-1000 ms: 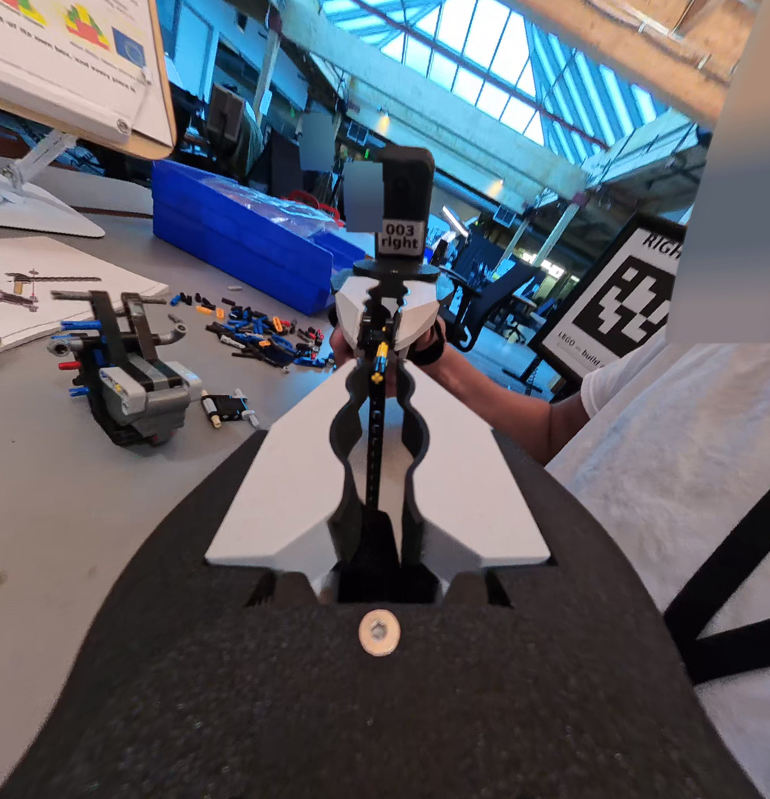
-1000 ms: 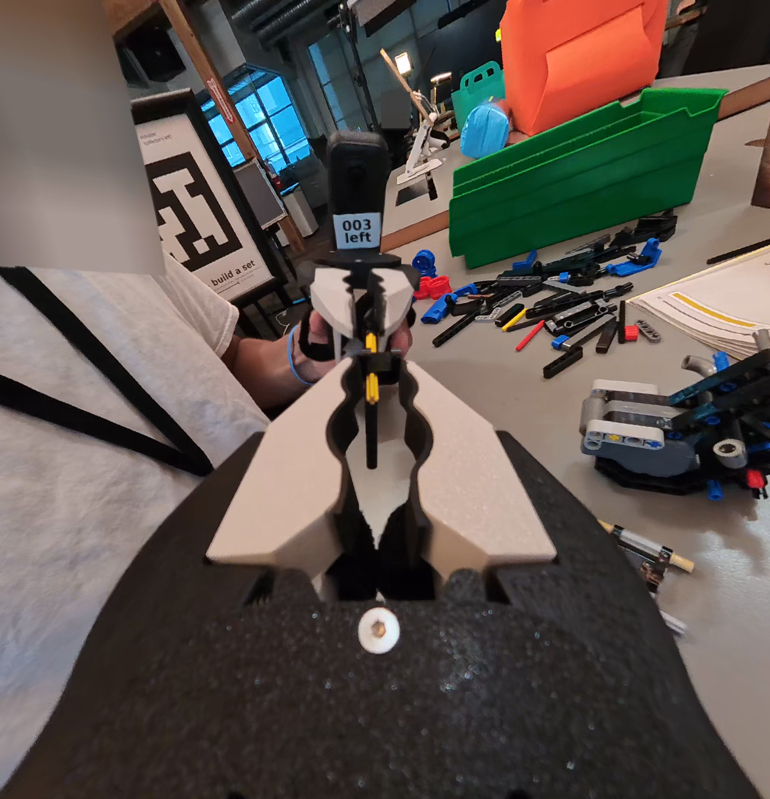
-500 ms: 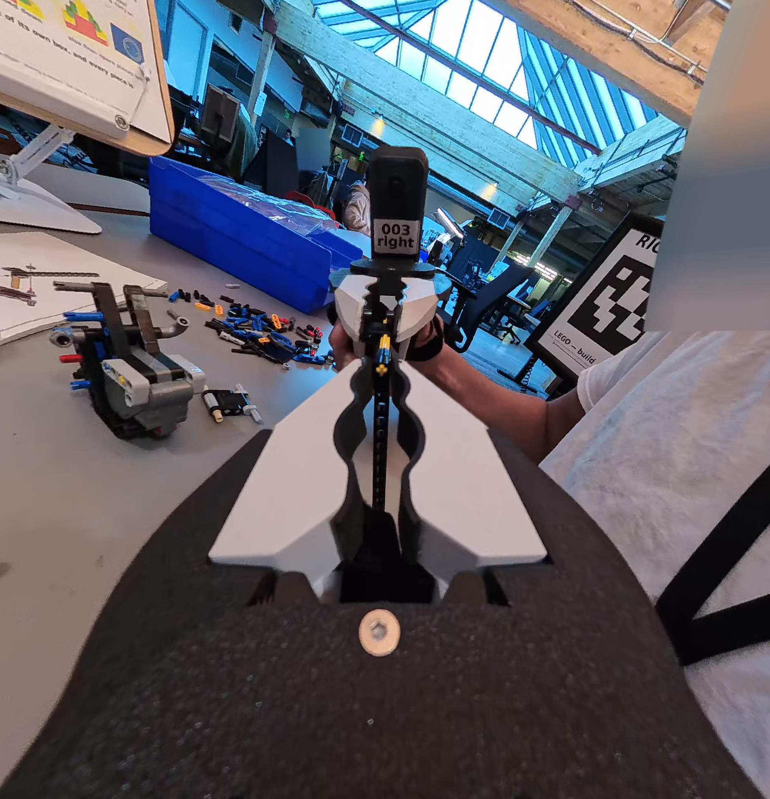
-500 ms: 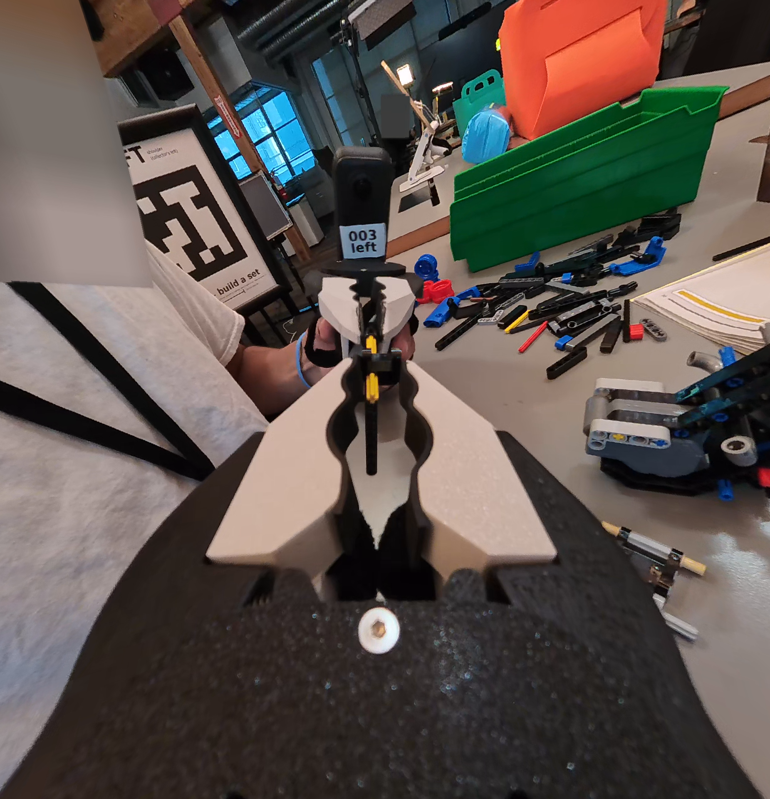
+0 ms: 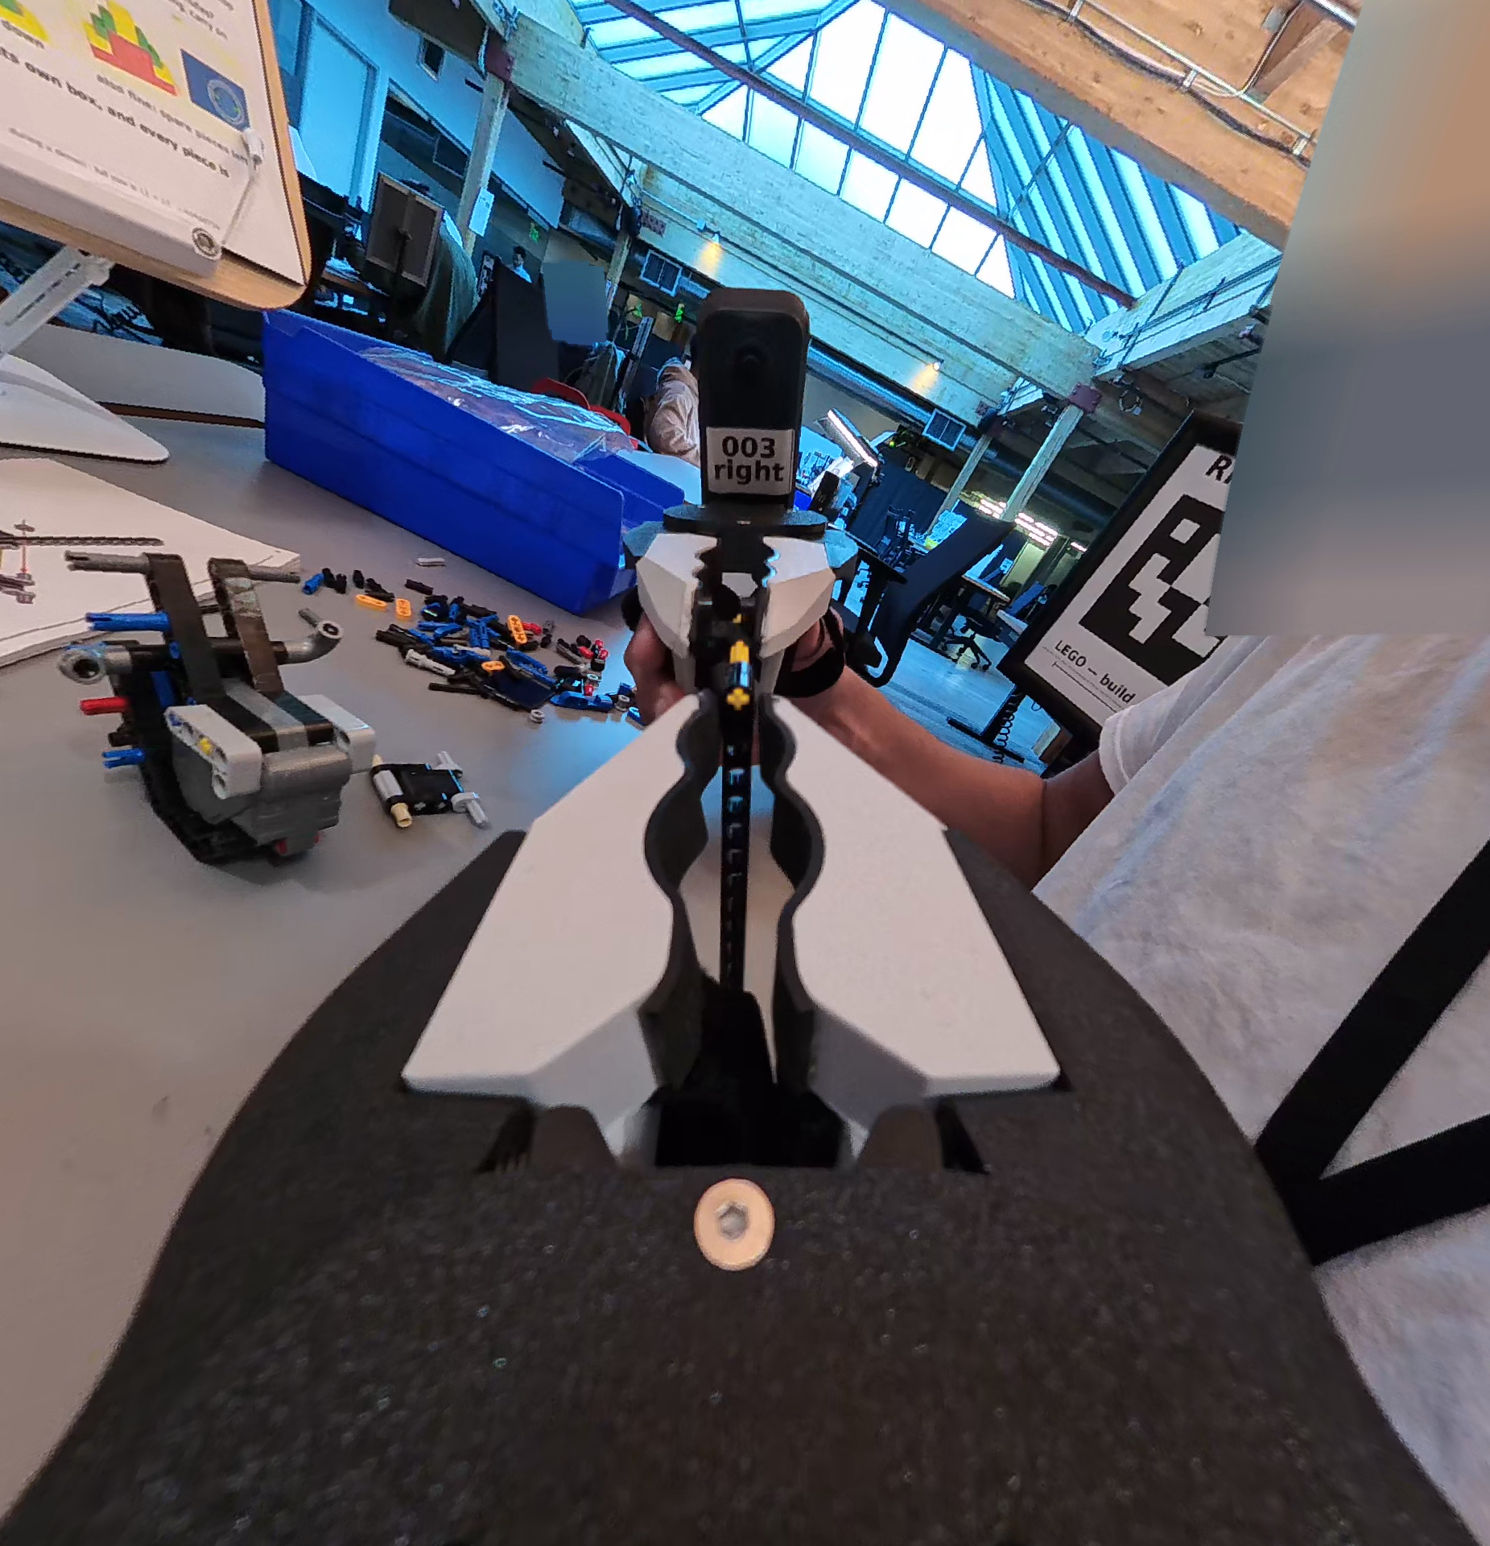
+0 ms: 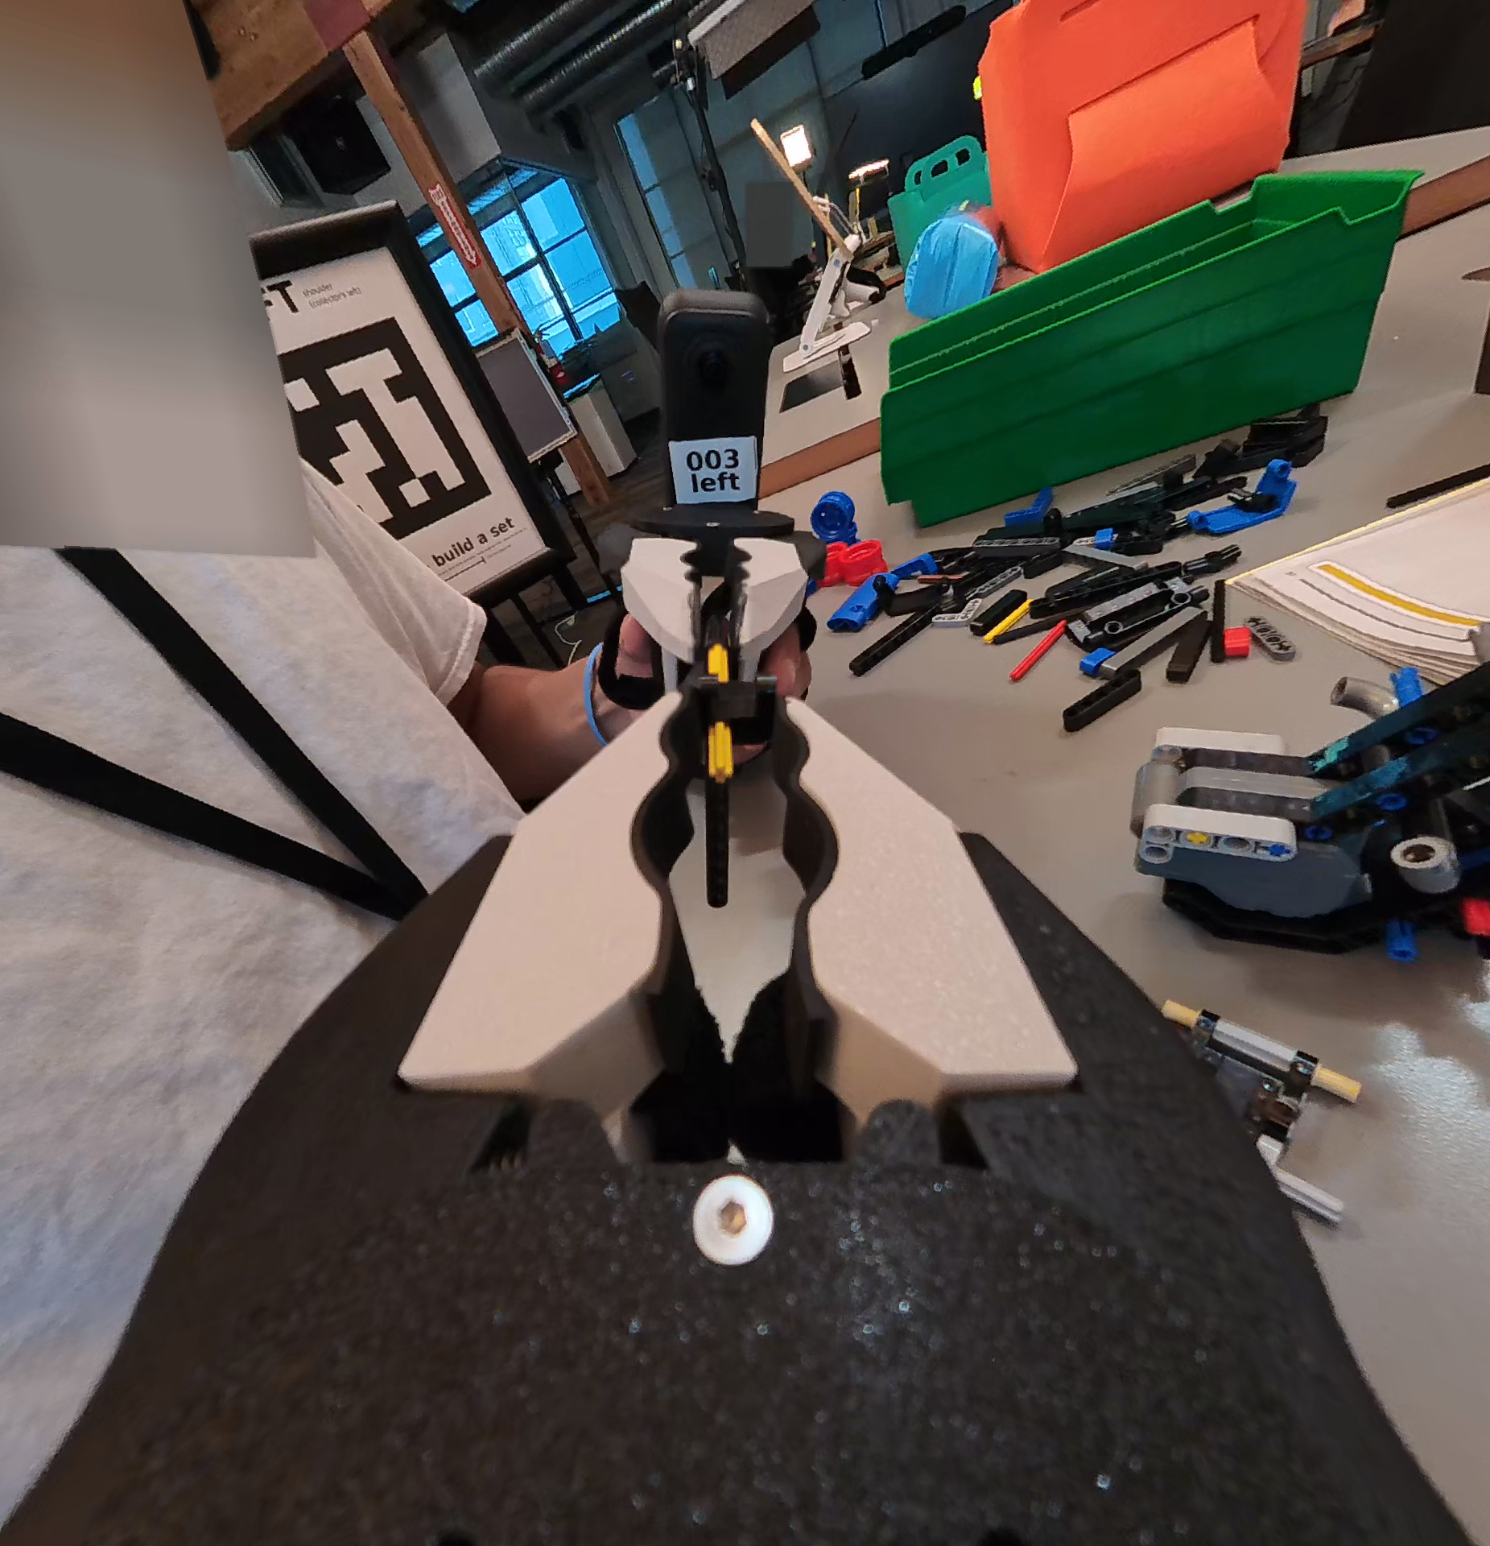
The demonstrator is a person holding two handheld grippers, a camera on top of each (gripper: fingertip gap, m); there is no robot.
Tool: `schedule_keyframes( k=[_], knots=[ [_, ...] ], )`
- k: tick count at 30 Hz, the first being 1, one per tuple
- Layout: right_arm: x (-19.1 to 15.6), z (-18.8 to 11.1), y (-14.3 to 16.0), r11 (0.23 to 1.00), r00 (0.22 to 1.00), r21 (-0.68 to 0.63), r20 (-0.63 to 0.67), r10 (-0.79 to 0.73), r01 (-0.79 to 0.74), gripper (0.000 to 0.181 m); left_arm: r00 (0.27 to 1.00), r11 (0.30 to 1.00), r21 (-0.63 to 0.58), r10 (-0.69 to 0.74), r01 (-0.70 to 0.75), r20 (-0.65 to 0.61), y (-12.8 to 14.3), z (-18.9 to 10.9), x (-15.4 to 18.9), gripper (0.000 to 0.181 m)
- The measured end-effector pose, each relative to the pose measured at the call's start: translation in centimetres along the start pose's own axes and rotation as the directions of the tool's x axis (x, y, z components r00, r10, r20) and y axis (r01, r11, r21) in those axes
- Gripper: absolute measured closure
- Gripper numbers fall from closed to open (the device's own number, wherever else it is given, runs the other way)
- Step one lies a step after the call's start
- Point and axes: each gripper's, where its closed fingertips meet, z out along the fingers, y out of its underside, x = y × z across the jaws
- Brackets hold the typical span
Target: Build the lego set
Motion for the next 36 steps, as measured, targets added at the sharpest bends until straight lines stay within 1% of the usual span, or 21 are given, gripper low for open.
schedule_keyframes(
  k=[8, 12, 15, 17, 18, 19, 20, 21, 22, 24, 29, 31, 32, 33, 34, 36],
  knots=[
    [-0.1, 0.1, 0.2, 1.0, 1.0, 0.0, 0.006, 0.01, -0.01, 0.167, 1.0, 1.0, 0.002, 0.006, -0.006, -0.008, 0.0, -0.2, 0.0, 0.176],
    [-0.3, 0.1, 0.7, 1.0, 1.0, -0.018, 0.016, 0.013, -0.013, 0.167, 0.999, 0.997, -0.057, 0.044, -0.044, -0.007, 0.4, -0.2, 0.2, 0.176],
    [-0.3, 0.1, 0.5, 1.0, 1.0, -0.006, 0.021, 0.02, -0.02, 0.167, 0.999, 0.996, -0.081, 0.037, -0.038, -0.01, 0.7, -0.1, 0.2, 0.176],
    [-0.3, 0.6, 1.1, 0.999, 1.0, -0.044, 0.013, 0.005, -0.005, 0.167, 0.999, 0.993, -0.111, 0.041, -0.042, -0.008, 1.4, 0.2, 0.1, 0.176],
    [-0.5, 1.3, 1.8, 0.997, 1.0, -0.076, 0.017, -0.001, 0.002, 0.167, 0.999, 0.989, -0.141, 0.034, -0.036, -0.016, 2.1, 0.6, 0.2, 0.176],
    [-0.5, 1.5, 1.5, 0.999, 1.0, -0.051, 0.021, 0.004, -0.003, 0.167, 0.999, 0.99, -0.138, 0.029, -0.032, -0.022, 2.2, 0.8, 0.3, 0.176],
    [-0.4, 1.3, 1.4, 0.998, 1.0, -0.061, 0.013, -0.001, 0.001, 0.166, 1.0, 0.994, -0.112, 0.01, -0.013, -0.024, 1.9, 0.8, 0.2, 0.176],
    [-0.3, 1.3, 1.4, 0.997, 1.0, -0.07, -0.002, -0.022, 0.022, 0.166, 1.0, 0.992, -0.121, 0.018, -0.019, -0.015, 1.9, 0.9, 0.1, 0.176],
    [-0.5, 1.3, 1.4, 0.997, 1.0, -0.069, 0.007, -0.018, 0.018, 0.166, 0.999, 0.991, -0.127, 0.036, -0.038, -0.016, 1.9, 0.9, 0.2, 0.176],
    [-0.5, 1.2, 1.4, 0.998, 1.0, -0.068, 0.017, 0.01, -0.009, 0.166, 0.999, 0.992, -0.122, 0.03, -0.033, -0.019, 1.8, 0.9, 0.3, 0.176],
    [0.0, 1.6, 0.8, 1.0, 1.0, -0.032, -0.026, -0.003, 0.002, 0.165, 0.999, 0.997, -0.069, -0.028, 0.026, -0.03, 1.3, 0.6, -0.2, 0.176],
    [-0.2, 1.5, 0.3, 1.0, 1.0, -0.006, -0.013, 0.001, -0.001, 0.141, 0.997, 0.997, -0.036, -0.062, 0.061, -0.04, 0.8, 0.4, -0.4, 0.176],
    [-0.2, 1.1, -0.2, 1.0, 1.0, 0.018, -0.019, 0.001, -0.001, 0.137, 0.996, 0.997, -0.013, -0.078, 0.078, -0.031, 0.5, 0.2, -0.7, 0.176],
    [0.0, 0.5, -0.7, 0.999, 0.999, 0.042, -0.045, -0.004, 0.006, 0.137, 0.996, 0.996, 0.001, -0.088, 0.088, -0.018, 0.4, 0.0, -1.2, 0.176],
    [0.6, -0.1, -1.1, 0.998, 0.995, 0.054, -0.099, -0.019, 0.025, 0.141, 0.995, 0.995, 0.009, -0.097, 0.097, -0.003, 0.3, -0.2, -1.5, 0.176],
    [2.0, -1.0, -1.2, 0.995, 0.957, 0.017, -0.278, -0.09, 0.098, 0.144, 0.995, 0.995, 0.033, -0.099, 0.098, 0.03, 0.1, -0.4, -2.0, 0.176]
  ],
)
